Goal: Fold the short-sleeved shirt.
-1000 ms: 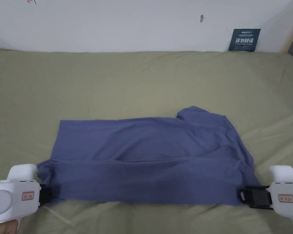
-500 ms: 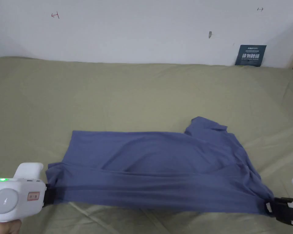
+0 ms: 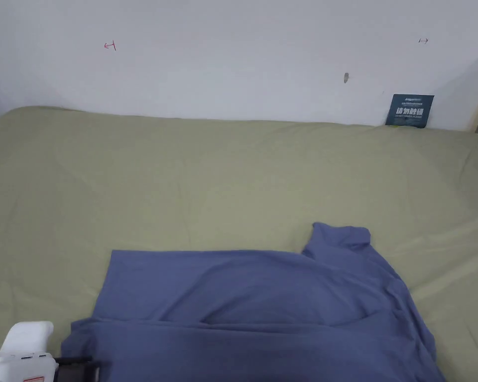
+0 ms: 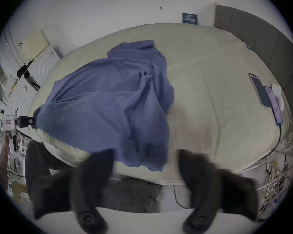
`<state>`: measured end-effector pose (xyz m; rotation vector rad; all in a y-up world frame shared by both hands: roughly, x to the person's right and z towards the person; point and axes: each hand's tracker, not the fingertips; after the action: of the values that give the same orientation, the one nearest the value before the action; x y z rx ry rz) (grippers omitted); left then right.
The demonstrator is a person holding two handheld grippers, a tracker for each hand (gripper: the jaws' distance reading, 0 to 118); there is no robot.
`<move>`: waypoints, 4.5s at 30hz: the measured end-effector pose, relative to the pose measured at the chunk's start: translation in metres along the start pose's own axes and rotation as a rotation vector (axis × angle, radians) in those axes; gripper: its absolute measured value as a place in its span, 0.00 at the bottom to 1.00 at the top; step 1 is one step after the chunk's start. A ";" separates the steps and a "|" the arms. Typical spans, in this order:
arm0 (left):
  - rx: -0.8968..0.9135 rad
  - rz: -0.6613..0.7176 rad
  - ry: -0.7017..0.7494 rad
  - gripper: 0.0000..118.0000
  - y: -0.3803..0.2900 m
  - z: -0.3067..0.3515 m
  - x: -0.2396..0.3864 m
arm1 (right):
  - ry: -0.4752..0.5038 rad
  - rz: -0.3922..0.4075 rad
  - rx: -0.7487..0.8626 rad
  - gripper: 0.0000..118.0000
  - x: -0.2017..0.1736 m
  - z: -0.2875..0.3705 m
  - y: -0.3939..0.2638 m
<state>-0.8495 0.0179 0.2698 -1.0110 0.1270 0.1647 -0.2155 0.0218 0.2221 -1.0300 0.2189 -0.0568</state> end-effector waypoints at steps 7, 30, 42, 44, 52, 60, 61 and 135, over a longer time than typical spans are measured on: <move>0.153 0.005 -0.016 0.86 0.049 0.011 0.011 | -0.029 -0.041 0.133 0.78 -0.006 0.011 0.048; 0.000 0.004 0.145 0.90 0.197 -0.185 0.026 | -0.089 -0.015 0.113 0.06 -0.012 -0.102 0.174; 0.023 -0.026 0.047 0.00 0.193 -0.151 0.042 | -0.032 0.015 0.045 0.20 0.006 -0.133 0.236; 0.025 -0.033 0.047 0.00 0.194 -0.150 0.041 | -0.011 0.004 -0.032 0.78 0.010 -0.151 0.249; 0.014 -0.043 0.047 0.00 0.193 -0.148 0.041 | -0.134 0.034 -0.125 0.93 0.017 -0.195 0.251; 0.007 -0.042 0.019 0.00 0.190 -0.120 0.033 | -0.049 0.015 0.041 0.03 0.007 -0.131 0.238; 0.017 -0.033 0.009 0.00 0.189 -0.110 0.030 | -0.039 0.015 0.051 0.03 0.006 -0.120 0.237; 0.315 0.122 -0.354 0.00 0.074 0.117 0.031 | -0.168 0.192 1.033 0.02 -0.240 0.135 0.049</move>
<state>-0.8298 0.1579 0.2638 -0.6479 -0.1068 0.4188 -0.4252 0.1964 0.2841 0.0192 0.1045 0.0872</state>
